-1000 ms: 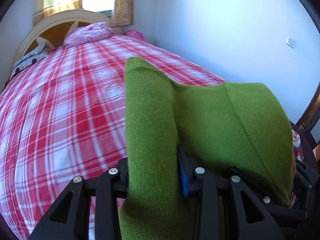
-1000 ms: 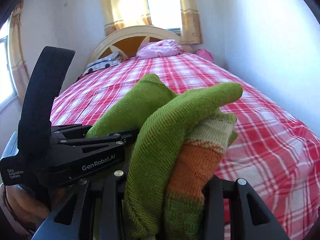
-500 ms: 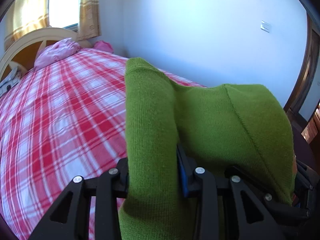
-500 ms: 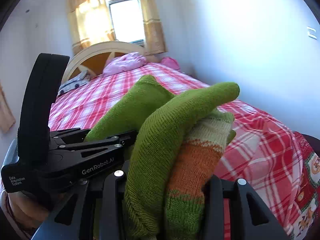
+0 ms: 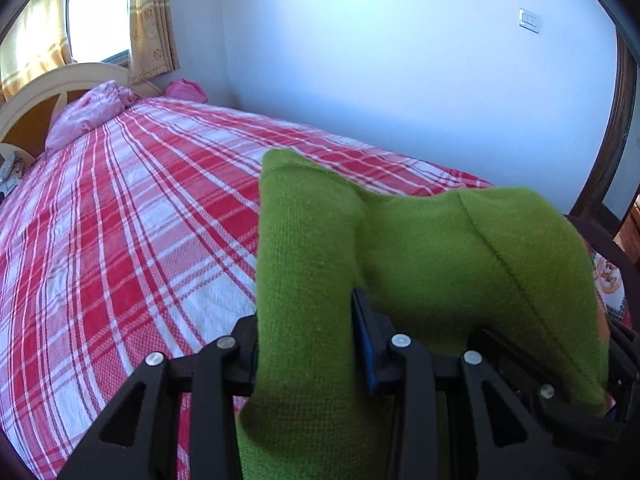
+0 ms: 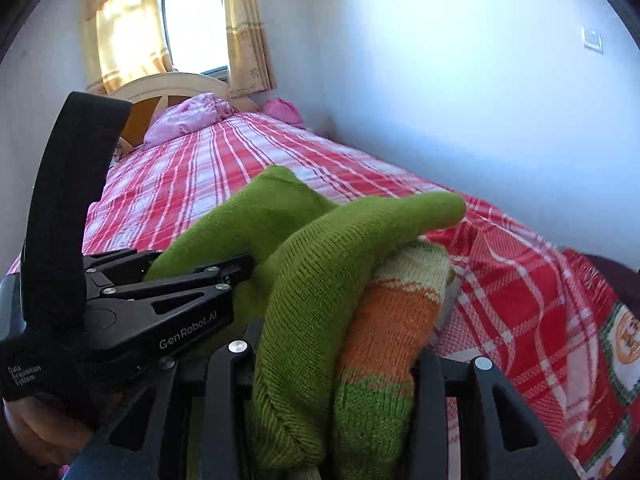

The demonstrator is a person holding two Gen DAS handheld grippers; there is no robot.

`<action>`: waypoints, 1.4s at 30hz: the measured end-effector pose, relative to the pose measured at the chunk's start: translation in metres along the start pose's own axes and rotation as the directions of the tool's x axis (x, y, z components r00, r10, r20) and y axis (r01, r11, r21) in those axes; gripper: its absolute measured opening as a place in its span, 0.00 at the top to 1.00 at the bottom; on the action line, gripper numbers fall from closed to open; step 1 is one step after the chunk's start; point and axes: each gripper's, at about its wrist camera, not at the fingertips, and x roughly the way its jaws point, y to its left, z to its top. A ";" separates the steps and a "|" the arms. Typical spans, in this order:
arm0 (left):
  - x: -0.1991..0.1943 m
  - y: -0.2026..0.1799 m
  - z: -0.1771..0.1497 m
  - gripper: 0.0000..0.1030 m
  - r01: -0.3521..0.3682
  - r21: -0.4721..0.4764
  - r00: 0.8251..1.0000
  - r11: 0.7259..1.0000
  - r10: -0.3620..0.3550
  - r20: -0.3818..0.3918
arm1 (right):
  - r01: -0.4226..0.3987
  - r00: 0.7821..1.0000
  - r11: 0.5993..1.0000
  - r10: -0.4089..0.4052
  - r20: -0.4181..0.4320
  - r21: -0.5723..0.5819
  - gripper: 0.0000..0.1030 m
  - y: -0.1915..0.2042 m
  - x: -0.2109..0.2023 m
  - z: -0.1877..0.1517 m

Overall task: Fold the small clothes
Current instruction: 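Lift the folded sweater with both grippers and carry it across the bed, then lower the folded sweater onto the bedspread and open both grippers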

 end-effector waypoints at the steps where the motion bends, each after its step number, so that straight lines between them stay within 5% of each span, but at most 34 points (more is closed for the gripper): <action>1: 0.001 -0.001 0.001 0.60 -0.007 0.008 1.000 1.000 0.007 -0.007 | -0.002 1.000 1.000 0.002 0.006 -0.001 0.63 -0.002 0.000 0.001; 3: 0.003 -0.005 0.000 0.55 -0.021 0.019 1.000 1.000 0.021 -0.019 | 0.001 1.000 1.000 -0.001 -0.007 -0.011 0.63 -0.003 0.004 0.003; 7: 0.015 0.006 0.004 0.28 -0.034 -0.018 0.998 0.999 0.033 -0.044 | -0.065 0.995 0.993 0.072 -0.074 0.096 0.60 -0.021 0.016 0.001; 10: 0.036 0.031 0.014 0.14 0.032 -0.135 0.991 0.990 -0.049 -0.121 | -0.139 0.981 0.967 0.165 -0.106 0.211 0.58 -0.041 0.023 -0.004; 13: 0.052 0.069 0.023 0.14 0.196 -0.326 0.948 0.925 -0.264 -0.180 | -0.184 0.969 0.948 0.219 -0.114 0.261 0.58 -0.048 0.025 -0.006; 19: 0.020 0.084 0.008 0.15 0.279 -0.306 0.937 0.910 -0.328 -0.119 | -0.193 0.972 0.953 0.218 -0.084 0.235 0.40 -0.040 0.003 -0.015; 25: 0.016 0.084 -0.023 0.17 0.397 -0.373 0.877 0.839 -0.467 -0.117 | -0.201 0.969 0.966 0.220 -0.113 0.161 0.34 -0.022 -0.029 -0.046; 29: 0.019 0.063 -0.025 0.23 0.373 -0.290 0.899 0.881 -0.420 -0.120 | -0.212 0.962 0.967 0.232 -0.145 0.142 0.37 -0.012 -0.039 -0.061; 34: 0.020 0.049 -0.005 0.53 0.309 -0.253 0.917 0.917 -0.358 -0.176 | -0.259 0.939 0.937 0.301 -0.165 0.233 0.67 -0.013 -0.036 -0.061; 38: 0.020 0.044 0.007 0.56 0.253 -0.266 0.921 0.930 -0.316 -0.228 | -0.345 0.894 0.851 0.426 -0.137 0.395 0.70 -0.029 -0.040 -0.068; 42: 0.027 0.042 -0.002 0.46 0.198 -0.243 0.938 0.950 -0.256 -0.236 | -0.318 0.898 0.845 0.414 -0.151 0.429 0.71 -0.032 -0.036 -0.082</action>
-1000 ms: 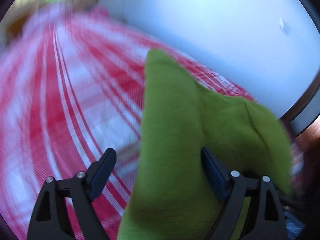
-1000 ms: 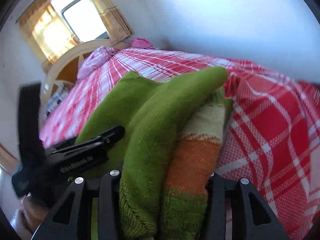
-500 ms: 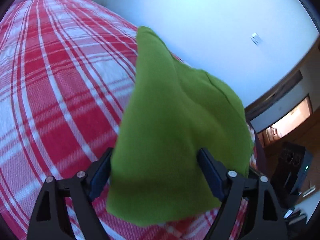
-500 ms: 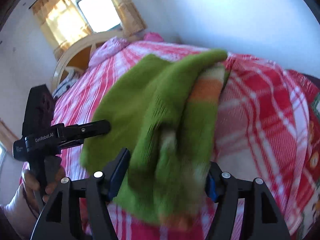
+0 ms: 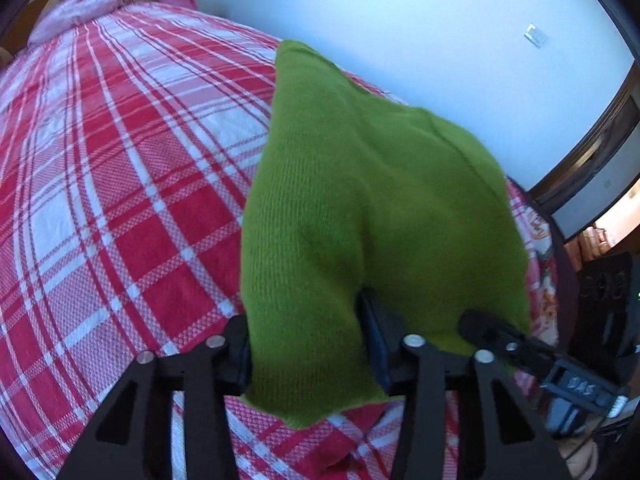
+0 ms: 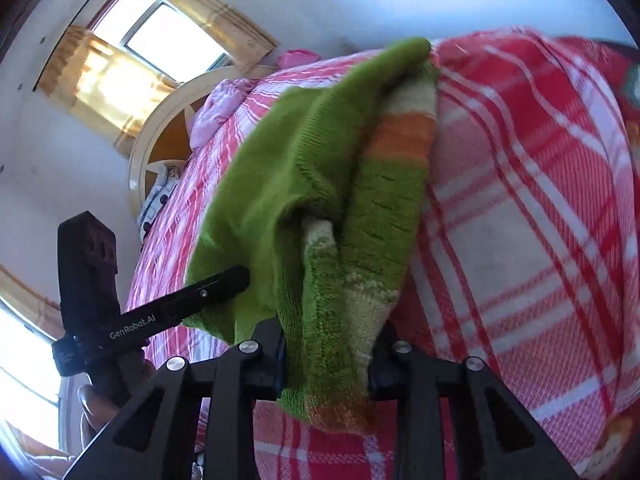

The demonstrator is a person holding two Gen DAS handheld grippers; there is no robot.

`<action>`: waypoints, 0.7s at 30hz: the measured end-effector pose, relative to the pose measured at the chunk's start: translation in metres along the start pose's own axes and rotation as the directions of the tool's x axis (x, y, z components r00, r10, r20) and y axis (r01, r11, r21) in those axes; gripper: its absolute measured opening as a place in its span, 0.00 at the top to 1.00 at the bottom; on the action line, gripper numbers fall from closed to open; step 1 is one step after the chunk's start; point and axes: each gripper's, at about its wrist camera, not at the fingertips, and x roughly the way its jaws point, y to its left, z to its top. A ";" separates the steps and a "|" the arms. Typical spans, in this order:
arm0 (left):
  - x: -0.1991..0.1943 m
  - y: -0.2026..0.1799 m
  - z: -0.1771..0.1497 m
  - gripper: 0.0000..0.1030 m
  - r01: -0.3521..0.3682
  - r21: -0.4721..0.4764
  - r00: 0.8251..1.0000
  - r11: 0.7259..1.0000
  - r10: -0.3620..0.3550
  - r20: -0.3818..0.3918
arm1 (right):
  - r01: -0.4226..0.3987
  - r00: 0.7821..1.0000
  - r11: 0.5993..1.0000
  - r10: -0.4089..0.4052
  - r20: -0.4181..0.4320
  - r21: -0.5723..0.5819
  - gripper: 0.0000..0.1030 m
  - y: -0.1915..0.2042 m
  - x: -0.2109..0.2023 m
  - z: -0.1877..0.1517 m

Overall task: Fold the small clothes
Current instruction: 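Lower the folded sweater onto the bedspread and open both grippers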

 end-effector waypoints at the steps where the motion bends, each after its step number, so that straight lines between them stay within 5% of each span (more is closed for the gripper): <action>1: 0.000 0.003 0.000 0.39 -0.014 -0.002 1.000 1.000 0.014 0.009 | 0.003 1.000 1.000 -0.003 0.005 0.001 0.71 0.001 0.000 -0.002; 6: 0.002 0.018 0.003 0.20 -0.065 -0.050 0.998 0.997 0.065 0.008 | 0.061 0.998 0.997 -0.061 0.008 -0.041 0.66 0.009 -0.008 -0.015; 13: -0.015 0.009 -0.003 0.19 -0.165 -0.019 0.985 0.986 0.165 0.050 | 0.168 0.984 0.981 -0.162 0.074 -0.097 0.60 0.033 -0.046 -0.052; 15: -0.022 0.002 -0.007 0.19 -0.214 0.024 0.974 0.977 0.211 0.081 | 0.214 0.974 0.965 -0.200 0.103 -0.150 0.59 0.048 -0.061 -0.061; 19: -0.046 -0.003 -0.017 0.19 -0.281 0.048 0.948 0.959 0.269 0.173 | 0.342 0.930 0.912 -0.295 0.220 -0.226 0.32 0.081 -0.088 -0.078; 21: -0.059 -0.001 -0.019 0.14 -0.271 0.035 0.941 0.962 0.258 0.218 | 0.383 0.908 0.887 -0.310 0.283 -0.258 0.31 0.091 -0.102 -0.088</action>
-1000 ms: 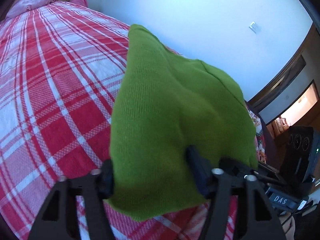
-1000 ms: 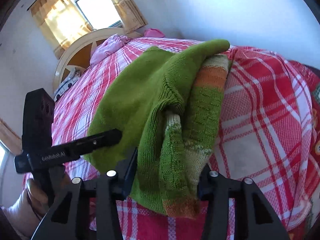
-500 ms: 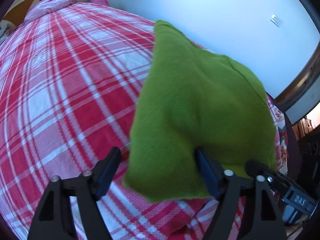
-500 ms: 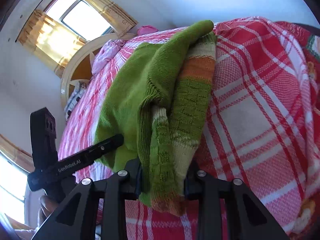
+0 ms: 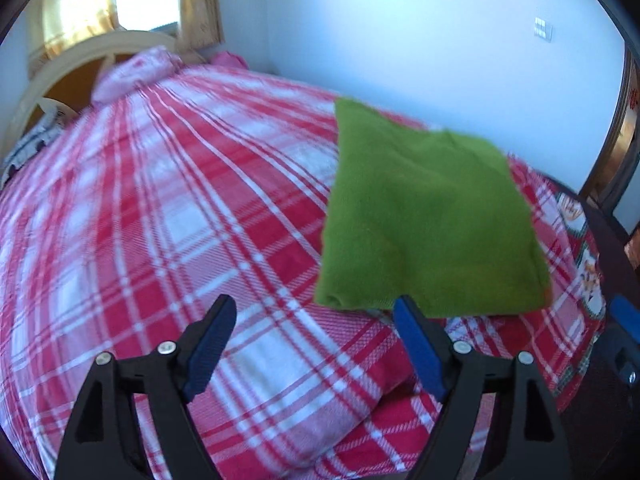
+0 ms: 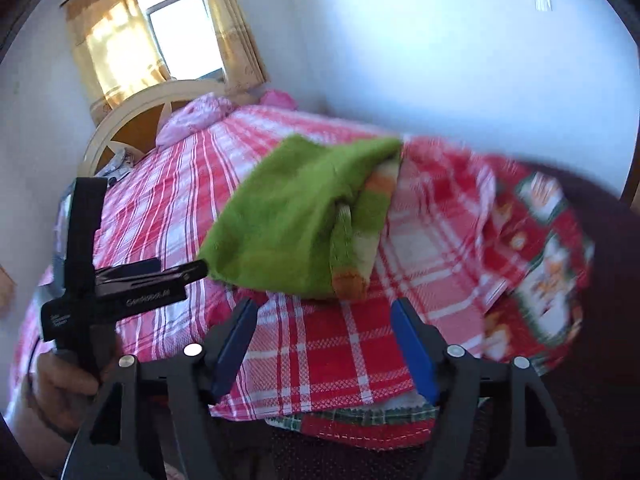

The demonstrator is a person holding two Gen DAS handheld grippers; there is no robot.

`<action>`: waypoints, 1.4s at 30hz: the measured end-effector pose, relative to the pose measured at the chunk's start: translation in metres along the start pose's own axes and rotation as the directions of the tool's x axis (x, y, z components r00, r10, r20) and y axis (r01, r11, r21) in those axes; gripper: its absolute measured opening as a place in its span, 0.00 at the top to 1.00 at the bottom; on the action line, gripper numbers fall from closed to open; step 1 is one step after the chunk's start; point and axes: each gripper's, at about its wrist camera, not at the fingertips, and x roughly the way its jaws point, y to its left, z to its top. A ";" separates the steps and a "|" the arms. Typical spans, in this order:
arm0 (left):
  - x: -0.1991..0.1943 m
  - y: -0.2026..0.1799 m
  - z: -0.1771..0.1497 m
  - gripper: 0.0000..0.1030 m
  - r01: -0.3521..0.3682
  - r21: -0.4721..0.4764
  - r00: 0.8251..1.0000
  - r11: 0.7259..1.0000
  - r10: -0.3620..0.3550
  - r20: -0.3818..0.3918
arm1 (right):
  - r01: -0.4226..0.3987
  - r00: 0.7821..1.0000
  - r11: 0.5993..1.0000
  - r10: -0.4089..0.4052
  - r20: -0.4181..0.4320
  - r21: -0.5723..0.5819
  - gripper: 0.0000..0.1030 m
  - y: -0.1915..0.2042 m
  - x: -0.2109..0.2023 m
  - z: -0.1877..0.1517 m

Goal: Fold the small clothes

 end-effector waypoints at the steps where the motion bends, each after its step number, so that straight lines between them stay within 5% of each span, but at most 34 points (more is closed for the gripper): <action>1: -0.002 0.003 0.002 0.09 -0.006 -0.007 1.000 1.000 0.006 0.021 | 0.028 0.999 0.999 -0.027 0.033 -0.031 0.31 0.008 -0.008 0.001; 9: -0.069 0.023 0.005 0.00 -0.102 -0.052 0.955 0.993 0.113 0.273 | 0.124 0.967 0.987 -0.097 0.237 -0.104 0.28 0.042 -0.061 0.015; 17: -0.114 0.008 -0.002 0.00 -0.081 -0.023 0.916 0.996 0.083 0.391 | 0.220 0.890 0.974 -0.178 0.421 -0.054 0.20 0.056 -0.127 0.016; 23: -0.141 -0.006 -0.003 0.00 -0.122 0.001 0.882 0.993 0.108 0.459 | 0.183 0.842 0.981 -0.127 0.524 -0.056 0.16 0.068 -0.154 0.015; 33: -0.149 -0.009 -0.006 0.00 -0.149 0.030 0.864 0.988 0.116 0.491 | 0.163 0.848 0.987 -0.142 0.511 0.004 0.15 0.059 -0.158 0.018; 42: -0.147 -0.007 -0.005 0.00 -0.142 0.015 0.871 0.990 0.118 0.477 | 0.151 0.864 0.988 -0.139 0.485 0.013 0.15 0.054 -0.148 0.016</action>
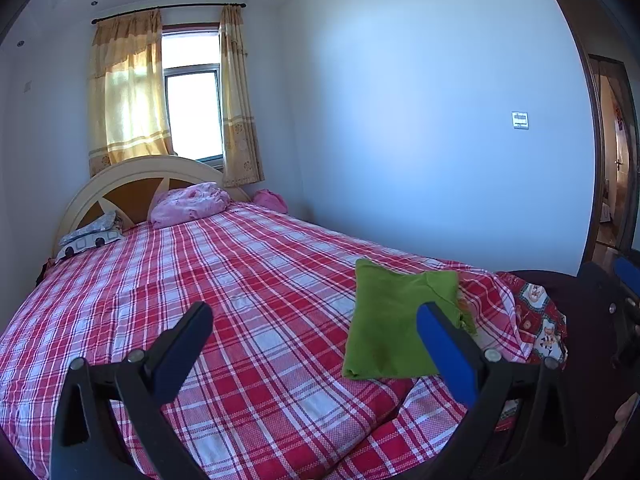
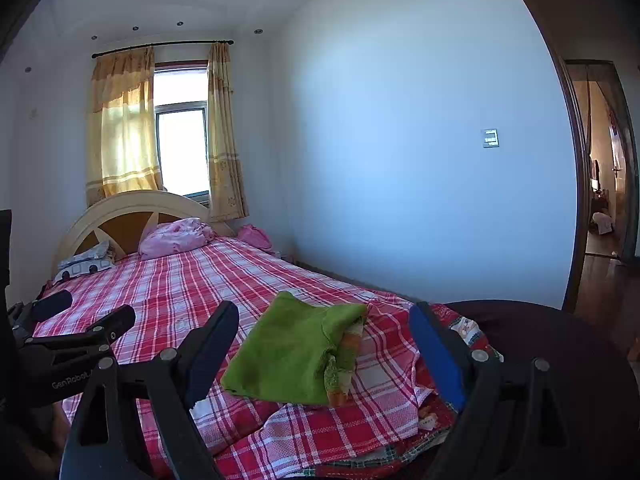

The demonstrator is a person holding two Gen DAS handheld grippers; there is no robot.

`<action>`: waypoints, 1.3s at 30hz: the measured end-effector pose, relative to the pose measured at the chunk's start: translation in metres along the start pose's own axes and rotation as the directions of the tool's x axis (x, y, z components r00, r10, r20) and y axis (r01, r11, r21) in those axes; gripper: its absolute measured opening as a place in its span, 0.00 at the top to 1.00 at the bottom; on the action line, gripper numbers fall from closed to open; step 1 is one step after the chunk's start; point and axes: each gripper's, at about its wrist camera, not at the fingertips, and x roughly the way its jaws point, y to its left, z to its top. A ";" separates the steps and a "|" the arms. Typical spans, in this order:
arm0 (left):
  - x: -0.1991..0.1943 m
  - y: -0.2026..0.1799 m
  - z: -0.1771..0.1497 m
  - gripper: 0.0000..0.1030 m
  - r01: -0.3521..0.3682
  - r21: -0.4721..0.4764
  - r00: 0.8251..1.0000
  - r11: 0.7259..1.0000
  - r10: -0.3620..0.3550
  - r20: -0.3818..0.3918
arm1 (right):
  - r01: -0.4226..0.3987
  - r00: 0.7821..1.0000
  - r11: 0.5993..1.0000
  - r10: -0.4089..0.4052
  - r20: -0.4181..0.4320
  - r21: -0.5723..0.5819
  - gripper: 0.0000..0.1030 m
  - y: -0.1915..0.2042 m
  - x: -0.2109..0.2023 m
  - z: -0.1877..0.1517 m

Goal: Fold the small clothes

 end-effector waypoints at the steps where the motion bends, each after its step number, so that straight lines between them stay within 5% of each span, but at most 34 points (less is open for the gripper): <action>1: 0.000 0.000 0.000 0.00 -0.004 0.004 1.000 1.000 0.004 0.001 | -0.002 1.000 1.000 0.002 0.001 0.000 0.15 0.000 0.001 0.000; 39: 0.006 0.003 -0.003 0.00 -0.047 0.027 0.998 0.999 0.049 -0.048 | -0.006 0.999 1.000 0.007 -0.050 0.002 0.15 0.001 0.020 -0.009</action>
